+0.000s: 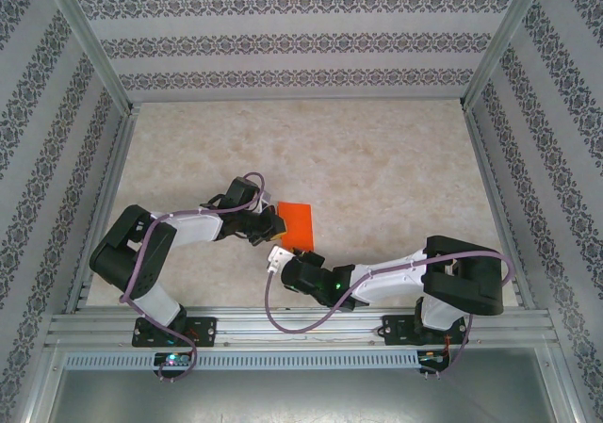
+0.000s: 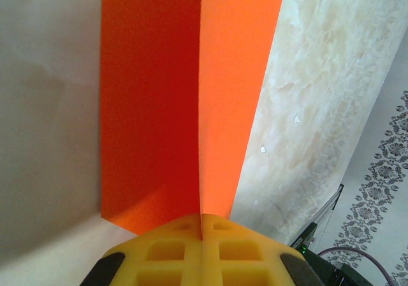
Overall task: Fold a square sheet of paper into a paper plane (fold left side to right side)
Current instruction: Third fold the triangle at the center of the table.
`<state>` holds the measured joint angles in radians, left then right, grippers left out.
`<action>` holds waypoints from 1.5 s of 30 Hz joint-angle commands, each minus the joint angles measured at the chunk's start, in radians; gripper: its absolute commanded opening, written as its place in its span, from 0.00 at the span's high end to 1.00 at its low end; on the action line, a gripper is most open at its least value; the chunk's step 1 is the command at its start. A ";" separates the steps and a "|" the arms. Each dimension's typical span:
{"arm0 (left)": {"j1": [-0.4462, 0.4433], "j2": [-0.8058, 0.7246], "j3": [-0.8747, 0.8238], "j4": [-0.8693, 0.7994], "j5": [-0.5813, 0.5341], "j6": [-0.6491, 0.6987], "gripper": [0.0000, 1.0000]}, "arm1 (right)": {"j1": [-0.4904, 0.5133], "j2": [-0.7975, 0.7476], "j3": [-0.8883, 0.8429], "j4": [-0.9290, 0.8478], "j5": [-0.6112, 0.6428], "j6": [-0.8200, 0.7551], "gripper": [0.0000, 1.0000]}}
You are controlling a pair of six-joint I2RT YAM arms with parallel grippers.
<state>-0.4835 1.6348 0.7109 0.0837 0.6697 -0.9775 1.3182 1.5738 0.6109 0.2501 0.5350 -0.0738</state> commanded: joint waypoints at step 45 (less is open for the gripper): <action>-0.024 0.294 0.346 -0.282 -0.008 0.347 0.87 | -0.205 -0.149 -0.056 -0.178 -0.429 0.310 1.00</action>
<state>-0.4942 1.9114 1.0336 -0.1513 0.6781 -0.6838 1.1271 1.4246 0.5652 0.1074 0.1642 0.1864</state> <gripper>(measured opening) 0.130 0.046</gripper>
